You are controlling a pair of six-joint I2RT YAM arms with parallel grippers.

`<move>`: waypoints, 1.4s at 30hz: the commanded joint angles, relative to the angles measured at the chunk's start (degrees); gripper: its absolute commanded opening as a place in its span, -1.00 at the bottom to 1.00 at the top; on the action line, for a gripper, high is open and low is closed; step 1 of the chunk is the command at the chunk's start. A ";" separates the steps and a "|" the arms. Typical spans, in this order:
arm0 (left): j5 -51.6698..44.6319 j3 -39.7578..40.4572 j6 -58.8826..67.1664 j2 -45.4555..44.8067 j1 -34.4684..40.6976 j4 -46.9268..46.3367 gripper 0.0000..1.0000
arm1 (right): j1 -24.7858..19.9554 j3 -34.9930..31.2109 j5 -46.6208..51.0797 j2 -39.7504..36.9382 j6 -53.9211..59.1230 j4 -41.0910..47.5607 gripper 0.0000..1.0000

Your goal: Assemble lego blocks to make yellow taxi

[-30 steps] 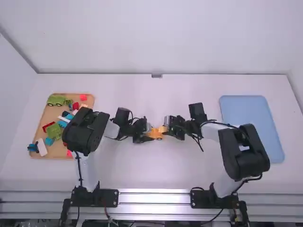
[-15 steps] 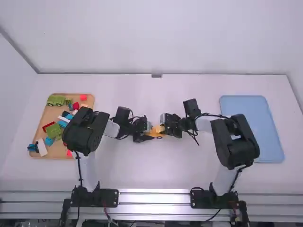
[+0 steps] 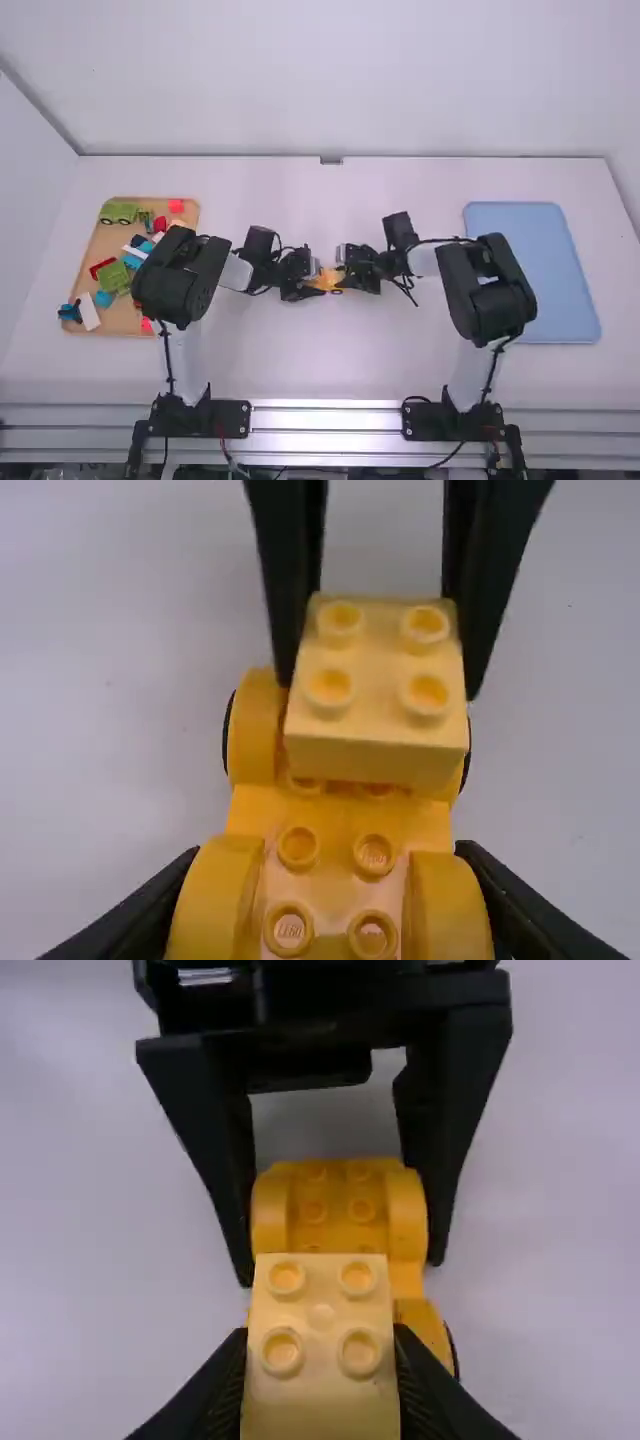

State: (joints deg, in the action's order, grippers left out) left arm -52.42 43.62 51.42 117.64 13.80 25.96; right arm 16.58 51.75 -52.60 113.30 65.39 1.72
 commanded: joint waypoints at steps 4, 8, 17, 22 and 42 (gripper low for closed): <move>2.10 -0.17 0.50 1.40 0.46 -0.83 -0.20 | -0.35 1.81 -0.94 0.66 0.50 0.07 -0.65; 2.12 -0.17 0.50 1.40 0.44 -0.90 -0.20 | -0.17 1.81 0.22 1.20 0.04 -1.14 -0.67; 2.40 -0.13 0.50 1.40 0.46 -1.57 -0.21 | 0.35 1.81 -0.07 1.49 -0.83 -1.01 -0.67; 2.43 -0.13 0.52 1.40 0.37 -1.49 -0.20 | 0.35 1.92 -0.07 1.46 -0.83 0.09 -0.67; 2.36 -0.07 0.48 1.40 0.31 -1.29 -0.19 | 0.76 1.92 0.50 1.46 -0.87 1.95 -0.68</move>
State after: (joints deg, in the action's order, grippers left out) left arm -52.71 43.66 51.42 117.64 13.78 25.26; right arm 16.93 52.45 -52.34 113.58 64.69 3.57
